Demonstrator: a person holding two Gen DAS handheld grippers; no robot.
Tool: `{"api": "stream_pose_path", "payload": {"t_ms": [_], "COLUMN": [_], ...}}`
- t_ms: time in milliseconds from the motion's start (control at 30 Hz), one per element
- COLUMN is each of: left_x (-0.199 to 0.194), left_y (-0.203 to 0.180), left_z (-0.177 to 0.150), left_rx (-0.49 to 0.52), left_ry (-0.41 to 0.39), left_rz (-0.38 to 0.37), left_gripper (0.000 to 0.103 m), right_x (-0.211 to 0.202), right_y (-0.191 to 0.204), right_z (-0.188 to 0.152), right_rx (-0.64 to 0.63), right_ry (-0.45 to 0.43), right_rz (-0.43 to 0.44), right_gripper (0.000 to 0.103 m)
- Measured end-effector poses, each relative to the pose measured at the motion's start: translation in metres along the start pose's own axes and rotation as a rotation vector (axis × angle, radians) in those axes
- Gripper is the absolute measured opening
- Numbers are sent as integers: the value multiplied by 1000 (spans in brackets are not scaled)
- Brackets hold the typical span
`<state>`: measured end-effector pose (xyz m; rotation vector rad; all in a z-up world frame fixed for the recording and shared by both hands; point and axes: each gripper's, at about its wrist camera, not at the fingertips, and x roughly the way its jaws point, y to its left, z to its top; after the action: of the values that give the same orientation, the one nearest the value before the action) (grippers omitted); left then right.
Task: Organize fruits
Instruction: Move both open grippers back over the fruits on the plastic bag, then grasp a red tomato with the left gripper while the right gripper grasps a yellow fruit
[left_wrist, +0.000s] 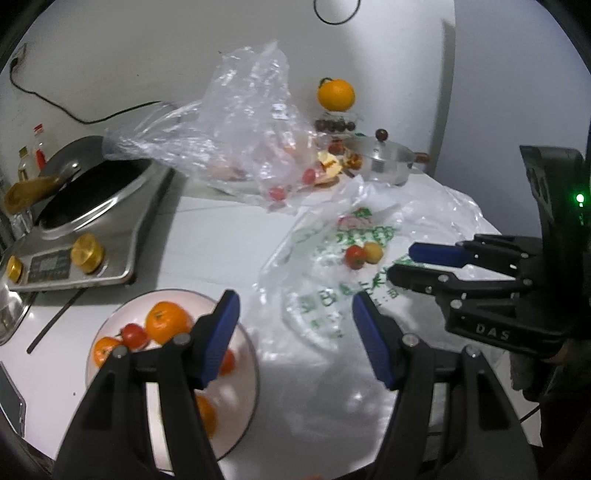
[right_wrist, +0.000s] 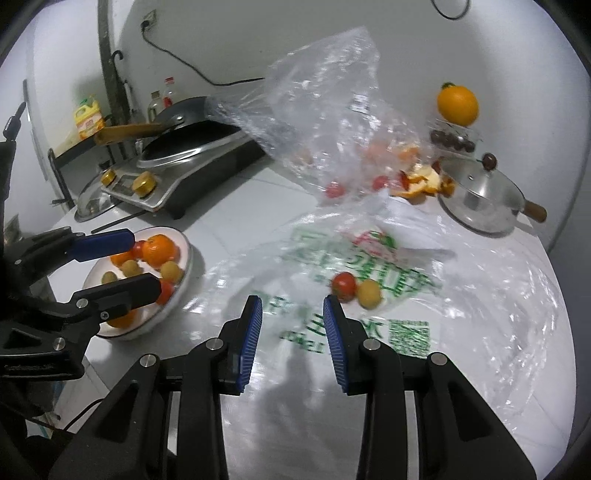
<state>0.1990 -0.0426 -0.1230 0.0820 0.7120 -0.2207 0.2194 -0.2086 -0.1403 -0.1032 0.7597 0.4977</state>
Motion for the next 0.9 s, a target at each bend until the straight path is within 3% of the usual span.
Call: {"api": "stream_pose_path", "payload": {"t_ms": [367, 900], "left_x": [40, 85], "left_y": [-28, -33], "left_z": [14, 21], "left_rx": [5, 18], "left_ry": [39, 95], "left_rz": [-26, -54], "left_gripper": [65, 65], "right_x": [17, 64], "right_y": [-40, -59], "right_z": [-4, 9], "right_rx": [2, -35], "right_ry": [45, 106], "right_rz": [0, -13], "right_gripper": [37, 36]}}
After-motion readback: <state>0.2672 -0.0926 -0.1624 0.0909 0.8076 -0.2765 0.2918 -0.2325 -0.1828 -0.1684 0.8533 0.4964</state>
